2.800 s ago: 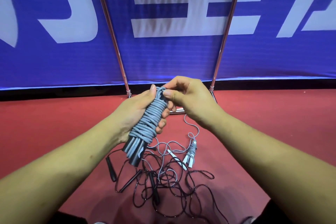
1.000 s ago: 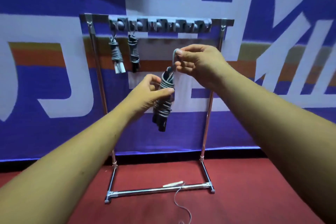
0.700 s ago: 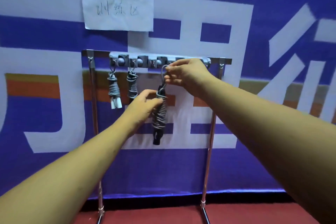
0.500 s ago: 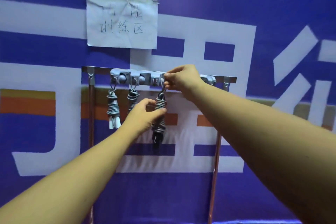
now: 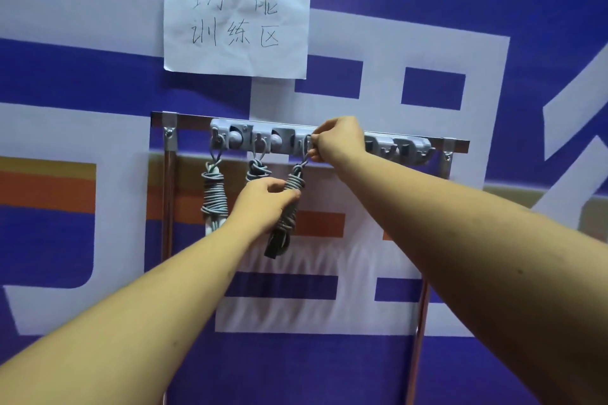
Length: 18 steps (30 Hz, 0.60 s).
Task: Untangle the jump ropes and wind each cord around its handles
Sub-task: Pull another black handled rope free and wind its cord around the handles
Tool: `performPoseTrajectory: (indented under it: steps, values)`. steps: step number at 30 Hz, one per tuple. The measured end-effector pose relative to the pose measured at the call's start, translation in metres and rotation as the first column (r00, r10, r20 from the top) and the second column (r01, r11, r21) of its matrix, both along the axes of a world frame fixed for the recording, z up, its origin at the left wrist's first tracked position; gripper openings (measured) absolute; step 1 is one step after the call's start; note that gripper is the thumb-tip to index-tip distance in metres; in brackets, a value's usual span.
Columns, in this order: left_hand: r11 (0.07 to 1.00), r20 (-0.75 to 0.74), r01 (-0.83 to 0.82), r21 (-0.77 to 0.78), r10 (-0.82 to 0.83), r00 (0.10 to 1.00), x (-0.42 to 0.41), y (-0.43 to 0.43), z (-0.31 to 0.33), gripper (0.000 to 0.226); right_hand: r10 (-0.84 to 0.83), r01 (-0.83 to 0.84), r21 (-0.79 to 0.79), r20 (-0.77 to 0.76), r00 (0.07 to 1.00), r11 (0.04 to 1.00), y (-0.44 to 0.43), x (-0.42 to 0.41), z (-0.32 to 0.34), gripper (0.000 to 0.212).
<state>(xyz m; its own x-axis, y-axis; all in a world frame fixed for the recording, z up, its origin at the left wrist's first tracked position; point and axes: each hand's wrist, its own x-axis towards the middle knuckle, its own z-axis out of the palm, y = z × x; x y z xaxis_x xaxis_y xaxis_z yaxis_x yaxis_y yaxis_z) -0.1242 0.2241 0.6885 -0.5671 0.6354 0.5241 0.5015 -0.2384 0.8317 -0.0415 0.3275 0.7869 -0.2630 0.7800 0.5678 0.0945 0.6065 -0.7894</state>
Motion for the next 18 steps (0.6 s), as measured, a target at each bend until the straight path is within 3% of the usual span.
performPoseTrajectory:
  steps: [4,11,14,18]
  values:
    - [1.0,-0.009,-0.001,-0.009,0.001,1.0,-0.009,0.008,0.001,0.012,-0.069,0.07,0.025,-0.026,0.997,0.997,0.012,-0.014,-0.001,0.024]
    - [0.998,0.03,-0.006,-0.061,0.008,1.0,-0.02,0.013,-0.021,0.021,0.013,-0.012,-0.014,0.062,0.998,1.0,0.017,-0.013,-0.025,0.019]
    - [0.996,0.095,0.042,-0.076,-0.035,0.995,-0.025,0.006,-0.04,0.008,0.088,-0.075,-0.113,0.112,0.99,0.991,0.012,-0.001,-0.056,0.019]
    - [0.98,0.182,0.104,-0.171,-0.073,0.981,-0.017,-0.008,-0.081,0.015,0.072,-0.042,-0.169,0.176,0.982,0.985,-0.002,0.024,-0.13,0.015]
